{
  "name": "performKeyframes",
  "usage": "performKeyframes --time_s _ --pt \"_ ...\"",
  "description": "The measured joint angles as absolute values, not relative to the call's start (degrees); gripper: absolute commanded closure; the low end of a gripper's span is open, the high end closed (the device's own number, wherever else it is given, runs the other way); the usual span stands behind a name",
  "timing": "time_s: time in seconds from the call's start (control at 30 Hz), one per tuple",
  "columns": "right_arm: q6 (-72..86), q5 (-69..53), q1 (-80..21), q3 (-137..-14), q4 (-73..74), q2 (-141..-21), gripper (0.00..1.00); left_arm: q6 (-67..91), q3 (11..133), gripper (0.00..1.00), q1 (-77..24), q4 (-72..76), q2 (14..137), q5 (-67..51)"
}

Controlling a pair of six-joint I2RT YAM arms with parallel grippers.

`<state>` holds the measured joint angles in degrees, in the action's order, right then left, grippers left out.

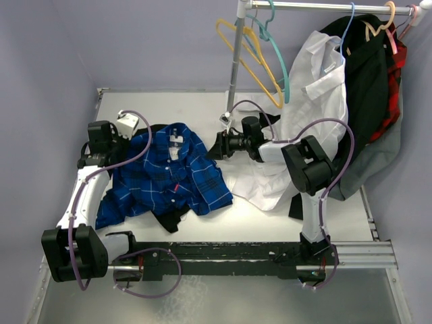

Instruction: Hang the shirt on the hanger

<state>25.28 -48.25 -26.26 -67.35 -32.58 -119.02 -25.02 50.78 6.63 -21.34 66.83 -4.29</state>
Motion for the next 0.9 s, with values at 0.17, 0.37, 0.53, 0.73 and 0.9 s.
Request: performKeyframes --time_s 0.17,0.37,0.53,0.73,0.9 --pt "26.44 -49.76 -27.18 -67.40 -32.56 -119.72 0.37 -25.04 50.78 1.00 6.63 -21.96 66.70 -4.29" --pt "28.75 -51.29 -27.88 -67.40 -34.20 -119.72 0.48 -25.04 50.78 1.00 6.63 -21.96 66.63 -4.32" --pt "31.33 -52.80 -28.14 -67.37 -36.95 -119.72 0.92 -25.04 50.78 1.00 6.63 -21.96 66.63 -4.32" --pt "32.77 -53.25 -28.34 -66.78 -37.52 -119.24 1.00 -25.19 50.92 1.00 6.61 -22.46 66.63 -4.36" --pt "27.77 -44.47 -28.62 -60.16 -29.82 -109.69 1.00 -26.74 52.86 1.00 6.61 -25.30 66.65 -4.49"
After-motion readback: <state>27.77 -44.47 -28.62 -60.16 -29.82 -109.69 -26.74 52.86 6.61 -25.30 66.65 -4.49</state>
